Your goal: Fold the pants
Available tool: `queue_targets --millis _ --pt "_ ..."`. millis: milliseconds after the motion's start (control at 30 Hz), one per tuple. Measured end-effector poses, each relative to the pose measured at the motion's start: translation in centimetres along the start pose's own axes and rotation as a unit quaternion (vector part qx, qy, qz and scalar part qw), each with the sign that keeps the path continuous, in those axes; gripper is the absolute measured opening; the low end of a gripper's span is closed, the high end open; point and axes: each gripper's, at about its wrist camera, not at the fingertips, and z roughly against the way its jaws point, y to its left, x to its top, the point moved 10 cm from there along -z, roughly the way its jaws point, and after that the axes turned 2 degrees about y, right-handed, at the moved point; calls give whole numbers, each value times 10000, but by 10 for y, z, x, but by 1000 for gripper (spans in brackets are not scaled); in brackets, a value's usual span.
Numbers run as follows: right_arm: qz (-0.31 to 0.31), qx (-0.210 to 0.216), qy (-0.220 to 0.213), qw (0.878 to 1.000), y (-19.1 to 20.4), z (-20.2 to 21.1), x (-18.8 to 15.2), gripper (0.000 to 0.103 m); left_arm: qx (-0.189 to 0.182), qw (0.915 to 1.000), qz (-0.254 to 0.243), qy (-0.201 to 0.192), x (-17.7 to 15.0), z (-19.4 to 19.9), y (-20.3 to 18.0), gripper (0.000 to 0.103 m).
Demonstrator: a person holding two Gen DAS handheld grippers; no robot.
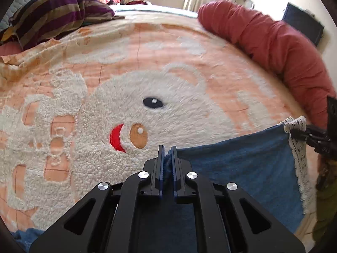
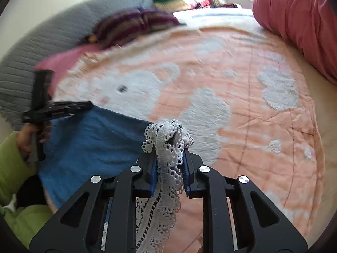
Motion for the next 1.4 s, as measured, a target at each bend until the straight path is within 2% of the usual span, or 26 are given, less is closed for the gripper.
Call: queue_targets --millis 67,133,167,200,233,333,400,467,500,633,667,700,800,867,933,967,1033,1100,1233,1333,1400 --pt "-1 -158 270 9995 -6 -20 -9 18 195 9997 14 127 -9 -14 5 9" --pt "-114 -150 204 9996 -9 -21 -10 21 117 9999 110 61 -10 -12 10 13" --pt "-148 -227 150 9995 -12 -16 -9 26 41 9999 167 4 -10 -7 12 16" --pt "-211 -382 48 9990 -15 -7 -7 40 43 9998 205 -33 -11 -3 15 22" --pt "-295 -404 -63 9987 -17 4 -7 44 109 9994 303 -93 -12 8 20 26" --pt "-571 -172 -448 9972 -12 45 -17 44 2 9979 475 -429 -18 48 27 31" --pt "-677 40 -584 9960 -3 69 -34 47 303 9970 357 -614 -33 77 33 42" --pt "-773 223 -573 9951 7 81 -53 48 428 9961 411 -657 -53 97 36 43" --pt "-809 345 -497 9949 14 86 -69 48 378 9963 470 -619 -71 107 36 43" --pt "-903 475 -270 9944 28 90 -106 48 653 9965 404 -342 -120 122 42 44" --pt "-947 515 -195 9940 29 88 -114 48 782 9956 413 -300 -128 123 45 48" --pt "-961 540 -167 9938 31 87 -118 48 871 9950 412 -265 -136 126 48 53" --pt "-881 572 -104 9944 37 79 -123 49 1292 9904 474 -138 -153 128 67 54" --pt "-799 407 -31 9960 36 70 -122 50 1237 9899 687 -99 -162 131 80 54" --pt "-791 466 -26 9958 37 65 -120 51 1227 9894 768 -126 -163 131 85 54" --pt "-783 503 2 9957 39 62 -120 50 1202 9893 813 -130 -163 132 87 54" --pt "-636 543 96 9965 43 58 -120 22 1201 9886 891 -158 -164 132 91 54" --pt "-554 578 97 9967 48 60 -117 12 1198 9881 945 -167 -165 133 93 53" --pt "-363 391 26 9986 44 70 -111 11 1220 9871 1019 -188 -166 135 96 46" --pt "-323 224 244 9989 37 58 -120 14 1176 9872 1059 -188 -167 134 98 44" --pt "-512 342 145 9980 33 56 -123 14 1123 9873 1107 -193 -167 133 99 43"
